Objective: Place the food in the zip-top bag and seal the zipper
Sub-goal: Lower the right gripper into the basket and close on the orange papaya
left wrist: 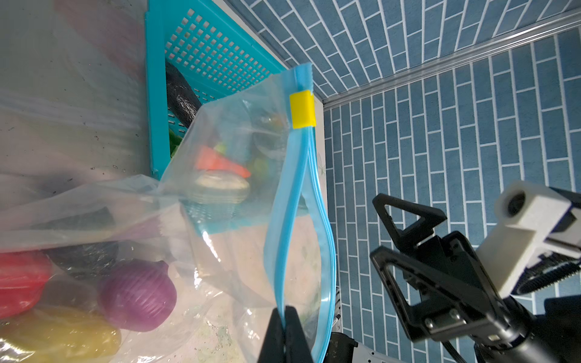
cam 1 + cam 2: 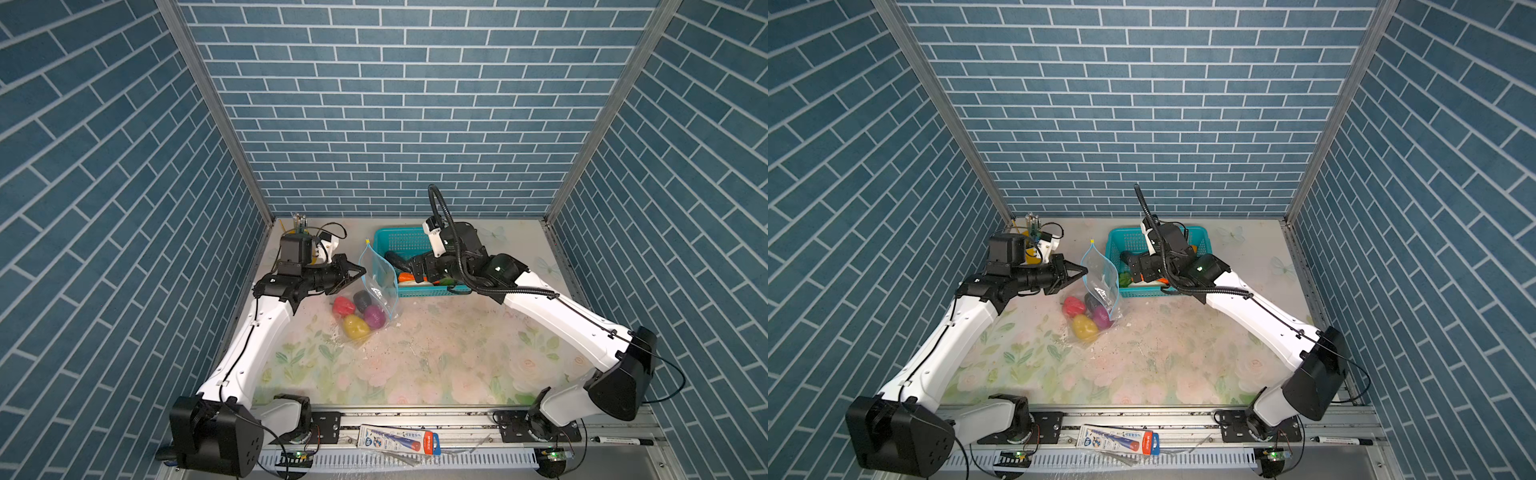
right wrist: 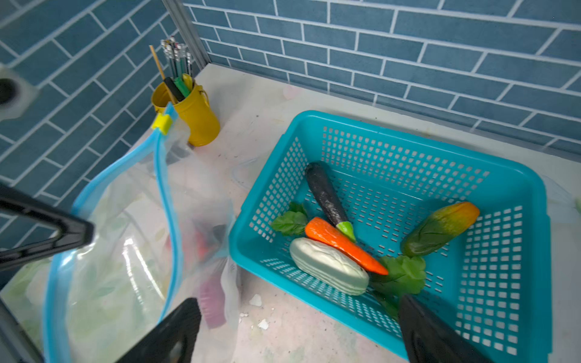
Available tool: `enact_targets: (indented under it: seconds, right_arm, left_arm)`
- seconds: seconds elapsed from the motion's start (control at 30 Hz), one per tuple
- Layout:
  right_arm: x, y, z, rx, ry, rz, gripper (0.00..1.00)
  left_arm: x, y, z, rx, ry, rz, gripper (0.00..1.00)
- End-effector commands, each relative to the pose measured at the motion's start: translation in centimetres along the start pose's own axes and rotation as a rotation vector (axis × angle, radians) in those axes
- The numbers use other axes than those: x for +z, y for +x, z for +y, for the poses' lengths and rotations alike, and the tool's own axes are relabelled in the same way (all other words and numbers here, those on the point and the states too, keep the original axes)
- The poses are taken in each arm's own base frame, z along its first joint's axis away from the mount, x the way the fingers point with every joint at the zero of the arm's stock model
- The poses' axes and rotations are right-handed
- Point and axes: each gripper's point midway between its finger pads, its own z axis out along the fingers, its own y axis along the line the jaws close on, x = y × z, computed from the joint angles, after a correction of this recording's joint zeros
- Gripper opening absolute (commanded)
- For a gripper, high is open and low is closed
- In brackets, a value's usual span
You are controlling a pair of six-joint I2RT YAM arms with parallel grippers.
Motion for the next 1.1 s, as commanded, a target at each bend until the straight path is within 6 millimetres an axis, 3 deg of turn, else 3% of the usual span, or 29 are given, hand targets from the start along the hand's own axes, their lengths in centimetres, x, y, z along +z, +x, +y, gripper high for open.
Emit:
enact_targets:
  seconds: [0.0,0.13,0.3,0.5,0.8,1.07]
  right_arm:
    - [1.1,0.1,-2.9,-0.051,0.116,0.033,0.99]
    - [2.7,0.8,-5.9,0.001,0.182,0.070,0.97]
    - [5.1,2.6,-7.9,0.095,0.219,0.152,0.92]
    - [7.4,3.8,-10.2,0.147,0.294,0.210,0.79]
    - [10.5,5.5,-14.7,0.260,0.402,0.257,0.74]
    - [13.4,6.2,-16.9,0.272,0.444,0.298,0.71]
  left_arm:
    - [-0.4,-0.1,-0.8,0.028,0.011,-0.001,0.00]
    - [-0.3,-0.1,-0.7,0.025,0.007,-0.001,0.00]
    - [-0.2,-0.2,-0.6,0.023,0.005,-0.001,0.00]
    - [0.1,-0.3,-0.3,0.019,-0.003,0.006,0.00]
    - [0.3,-0.4,-0.2,0.019,-0.007,0.013,0.00]
    - [0.3,-0.3,-0.1,0.020,-0.009,0.015,0.00]
